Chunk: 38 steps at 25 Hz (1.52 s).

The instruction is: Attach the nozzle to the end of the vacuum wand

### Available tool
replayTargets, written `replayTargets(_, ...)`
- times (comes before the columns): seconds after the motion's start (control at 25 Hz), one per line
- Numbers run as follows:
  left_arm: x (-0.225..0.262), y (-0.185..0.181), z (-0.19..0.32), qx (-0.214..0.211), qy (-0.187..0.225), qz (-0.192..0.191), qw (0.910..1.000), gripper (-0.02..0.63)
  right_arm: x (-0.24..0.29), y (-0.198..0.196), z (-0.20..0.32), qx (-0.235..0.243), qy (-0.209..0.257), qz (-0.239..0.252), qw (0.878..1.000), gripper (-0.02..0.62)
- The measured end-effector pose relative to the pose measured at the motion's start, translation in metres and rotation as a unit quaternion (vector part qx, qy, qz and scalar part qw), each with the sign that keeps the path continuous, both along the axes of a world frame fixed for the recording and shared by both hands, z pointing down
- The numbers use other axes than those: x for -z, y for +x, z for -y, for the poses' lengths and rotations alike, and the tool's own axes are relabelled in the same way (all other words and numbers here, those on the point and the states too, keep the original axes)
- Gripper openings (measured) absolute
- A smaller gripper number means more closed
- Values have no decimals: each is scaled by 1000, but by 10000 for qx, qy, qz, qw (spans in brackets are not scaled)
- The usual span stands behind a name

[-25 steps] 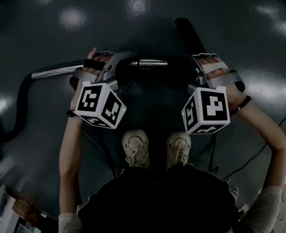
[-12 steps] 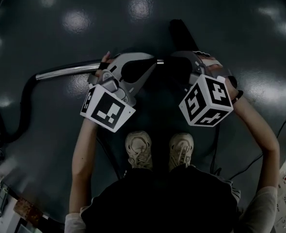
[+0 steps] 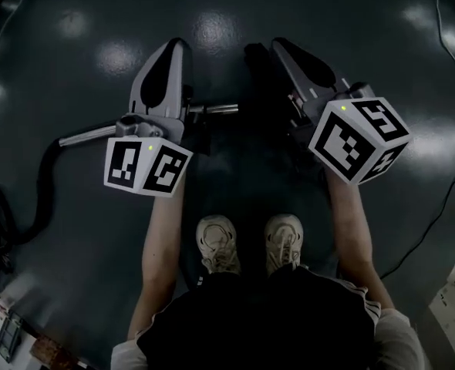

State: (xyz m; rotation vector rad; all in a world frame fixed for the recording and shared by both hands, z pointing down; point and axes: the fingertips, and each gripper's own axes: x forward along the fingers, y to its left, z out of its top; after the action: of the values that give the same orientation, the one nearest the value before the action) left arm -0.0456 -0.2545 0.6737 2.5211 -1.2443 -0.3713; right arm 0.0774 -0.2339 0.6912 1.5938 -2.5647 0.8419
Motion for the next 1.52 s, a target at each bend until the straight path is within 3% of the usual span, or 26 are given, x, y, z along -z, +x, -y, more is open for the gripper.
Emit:
replayTargets(0.16,-6,11,1,-14,167,468,9988,5,-2,19,2,-280,296,-652,9970,8)
replayTargets(0.28,-5,13,6,-32,361,708,9968,5,2,26,10,-517,378,-674,9957,8)
replayTargets(0.44,57,9,29,128,441,800,9957,5,62,44,28,-672,273,-721,9948,8)
replayTargets(0.64,258,-1,46,458,387,589,9965,5,254,44,45,-666,319,-930,9929,8)
replayTargets(0.8,489,-8,34,678,325,464,9961,5,478,37,29,-660,201,-1002,9926,8)
replayTargets(0.92,653,-1,10,691,279,615,9953,5,633,41,4,-732,76,-1222,9898,8)
replayTargets(1.04,756,5,-22,539,438,967,9929,5,730,37,-25,-824,60,-1319,9878,8)
replayTargets(1.12,787,5,-48,470,504,946,9931,6,761,30,-45,-758,148,-1174,9901,8)
replayTargets(1.28,802,1,-90,487,612,858,9932,5,782,24,-77,-644,413,-1151,9904,7)
replayTargets(1.52,822,-7,-103,608,802,843,9913,5,801,10,-89,-568,667,-1206,9888,6)
